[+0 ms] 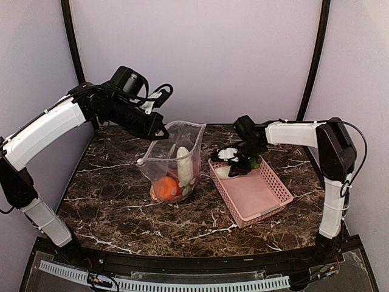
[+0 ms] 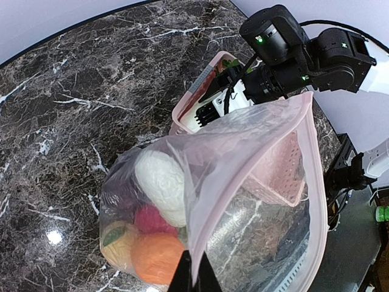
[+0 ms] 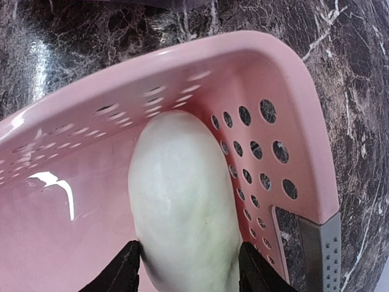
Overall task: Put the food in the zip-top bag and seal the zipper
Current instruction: Pick up the fake vegetable from the bin.
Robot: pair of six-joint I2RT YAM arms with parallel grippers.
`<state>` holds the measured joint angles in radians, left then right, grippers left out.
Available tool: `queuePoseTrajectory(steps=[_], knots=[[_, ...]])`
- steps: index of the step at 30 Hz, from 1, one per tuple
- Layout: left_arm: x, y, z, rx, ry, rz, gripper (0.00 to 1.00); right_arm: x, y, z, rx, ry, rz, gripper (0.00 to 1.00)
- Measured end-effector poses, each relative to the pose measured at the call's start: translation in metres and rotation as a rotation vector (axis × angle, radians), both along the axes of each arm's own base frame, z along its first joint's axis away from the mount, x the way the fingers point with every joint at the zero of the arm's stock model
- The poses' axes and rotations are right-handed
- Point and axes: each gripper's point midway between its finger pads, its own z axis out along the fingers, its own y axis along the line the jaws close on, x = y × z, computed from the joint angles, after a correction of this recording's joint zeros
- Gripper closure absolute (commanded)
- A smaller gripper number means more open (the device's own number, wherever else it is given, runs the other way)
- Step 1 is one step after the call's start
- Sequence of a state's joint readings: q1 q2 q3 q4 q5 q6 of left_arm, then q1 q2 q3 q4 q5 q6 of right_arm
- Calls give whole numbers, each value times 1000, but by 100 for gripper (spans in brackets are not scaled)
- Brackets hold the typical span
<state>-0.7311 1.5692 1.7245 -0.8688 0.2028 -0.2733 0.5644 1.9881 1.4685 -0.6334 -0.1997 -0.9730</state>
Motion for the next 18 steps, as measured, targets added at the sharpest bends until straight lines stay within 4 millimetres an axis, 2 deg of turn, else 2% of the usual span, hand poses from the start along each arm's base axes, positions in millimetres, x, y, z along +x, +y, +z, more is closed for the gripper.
queuePoseTrajectory(steps=[12, 18], knots=[[-2, -3, 0, -12, 7, -11, 99, 0, -10, -6, -58, -13, -34, 42], [-2, -3, -1, -12, 8, -13, 99, -13, -22, -16, -101, 40, -60, 42]])
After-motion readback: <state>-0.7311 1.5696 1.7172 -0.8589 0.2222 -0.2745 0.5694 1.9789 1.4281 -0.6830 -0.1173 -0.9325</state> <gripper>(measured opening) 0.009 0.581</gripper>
